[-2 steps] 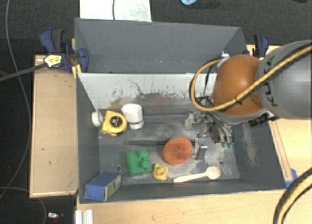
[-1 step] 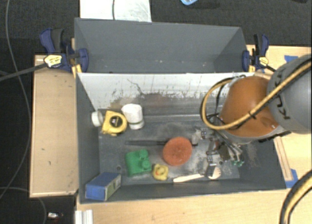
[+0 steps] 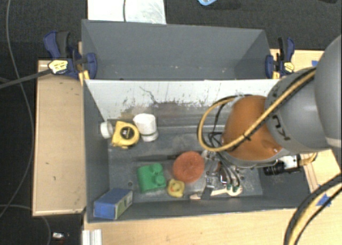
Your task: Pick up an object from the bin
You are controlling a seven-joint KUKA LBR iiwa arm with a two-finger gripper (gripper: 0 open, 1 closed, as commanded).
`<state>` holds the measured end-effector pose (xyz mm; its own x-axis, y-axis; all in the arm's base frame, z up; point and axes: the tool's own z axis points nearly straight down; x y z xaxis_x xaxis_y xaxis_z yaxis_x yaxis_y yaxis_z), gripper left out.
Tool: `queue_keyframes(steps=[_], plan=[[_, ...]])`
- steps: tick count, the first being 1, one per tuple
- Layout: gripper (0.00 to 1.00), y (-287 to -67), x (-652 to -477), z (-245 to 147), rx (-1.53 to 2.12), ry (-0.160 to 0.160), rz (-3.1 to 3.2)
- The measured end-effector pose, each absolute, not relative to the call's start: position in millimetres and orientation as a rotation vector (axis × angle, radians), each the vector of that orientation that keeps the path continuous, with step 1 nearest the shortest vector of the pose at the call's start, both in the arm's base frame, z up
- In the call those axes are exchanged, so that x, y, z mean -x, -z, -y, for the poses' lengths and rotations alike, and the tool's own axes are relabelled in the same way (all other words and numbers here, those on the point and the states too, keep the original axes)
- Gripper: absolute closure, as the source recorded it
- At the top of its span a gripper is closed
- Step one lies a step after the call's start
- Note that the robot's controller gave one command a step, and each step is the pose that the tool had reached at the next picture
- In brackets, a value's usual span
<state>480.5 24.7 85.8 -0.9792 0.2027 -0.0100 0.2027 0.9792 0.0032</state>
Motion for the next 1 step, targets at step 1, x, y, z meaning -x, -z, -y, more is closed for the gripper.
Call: queue_keyframes(steps=[1], plan=[[0.0,-81.7,-547.4,-69.1,0.069,0.005,-3.124]])
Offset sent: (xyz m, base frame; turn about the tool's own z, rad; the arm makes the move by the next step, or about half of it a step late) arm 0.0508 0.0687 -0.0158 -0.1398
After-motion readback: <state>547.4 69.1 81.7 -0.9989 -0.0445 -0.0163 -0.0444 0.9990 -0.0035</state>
